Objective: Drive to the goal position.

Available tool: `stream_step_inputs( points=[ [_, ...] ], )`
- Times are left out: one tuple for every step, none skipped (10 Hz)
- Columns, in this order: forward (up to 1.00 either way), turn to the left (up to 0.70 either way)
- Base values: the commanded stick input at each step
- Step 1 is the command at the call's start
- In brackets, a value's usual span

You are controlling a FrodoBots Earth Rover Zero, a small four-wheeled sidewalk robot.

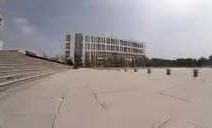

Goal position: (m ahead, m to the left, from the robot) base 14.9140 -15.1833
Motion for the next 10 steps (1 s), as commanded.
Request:
stream_step_inputs(
  points=[
    [0.70, -0.28],
    [0.70, -0.35],
    [0.70, -0.35],
    [0.70, -0.35],
    [0.70, -0.35],
    [0.70, -0.35],
    [0.70, -0.35],
    [0.70, -0.35],
    [0.70, -0.35],
    [0.70, -0.35]
  ],
)
